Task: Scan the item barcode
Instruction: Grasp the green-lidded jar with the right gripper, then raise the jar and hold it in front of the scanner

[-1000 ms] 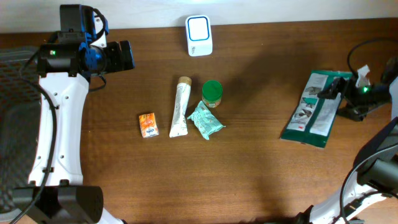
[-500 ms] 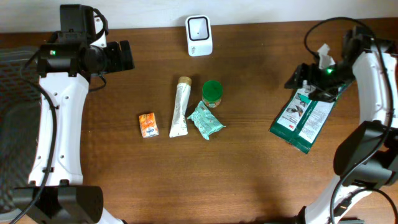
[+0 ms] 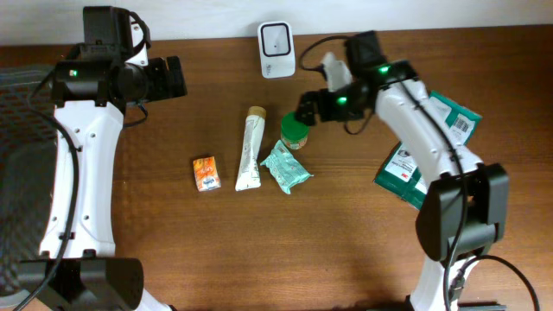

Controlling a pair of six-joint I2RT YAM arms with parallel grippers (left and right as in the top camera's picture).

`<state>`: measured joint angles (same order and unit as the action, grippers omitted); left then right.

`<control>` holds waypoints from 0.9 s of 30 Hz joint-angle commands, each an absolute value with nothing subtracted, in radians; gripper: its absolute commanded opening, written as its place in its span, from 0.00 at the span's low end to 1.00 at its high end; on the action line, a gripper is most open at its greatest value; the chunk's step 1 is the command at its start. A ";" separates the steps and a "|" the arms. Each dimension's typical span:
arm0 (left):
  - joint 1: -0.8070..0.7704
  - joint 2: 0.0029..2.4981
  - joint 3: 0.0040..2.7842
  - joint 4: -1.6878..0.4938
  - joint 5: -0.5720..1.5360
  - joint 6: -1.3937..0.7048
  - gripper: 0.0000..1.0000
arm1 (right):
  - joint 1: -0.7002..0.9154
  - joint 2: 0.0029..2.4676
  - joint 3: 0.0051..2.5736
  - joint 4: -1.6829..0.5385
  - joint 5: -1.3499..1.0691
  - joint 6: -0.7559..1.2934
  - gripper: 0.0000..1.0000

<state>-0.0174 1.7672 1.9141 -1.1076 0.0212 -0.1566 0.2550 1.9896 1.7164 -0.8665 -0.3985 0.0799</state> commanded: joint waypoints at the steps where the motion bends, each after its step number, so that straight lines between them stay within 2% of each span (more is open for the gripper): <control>1: -0.017 1.768 1.916 -1.105 0.018 -0.151 0.99 | 0.348 1.999 1.716 -0.791 -0.210 0.087 0.98; 5: -0.017 1.768 1.916 -1.106 0.018 -0.151 0.99 | 0.419 2.036 1.797 -0.808 -0.091 0.057 0.98; 10: -0.017 1.768 1.916 -1.105 0.018 -0.151 0.99 | 0.425 2.107 1.894 -0.901 0.018 -0.007 0.98; 21: -0.017 1.768 1.916 -1.106 0.018 -0.151 0.99 | 0.424 2.167 1.894 -0.884 -0.045 -0.044 0.99; 27: -0.017 1.768 1.916 -1.106 0.018 -0.151 0.99 | 0.424 2.224 1.894 -0.883 -0.101 -0.033 0.93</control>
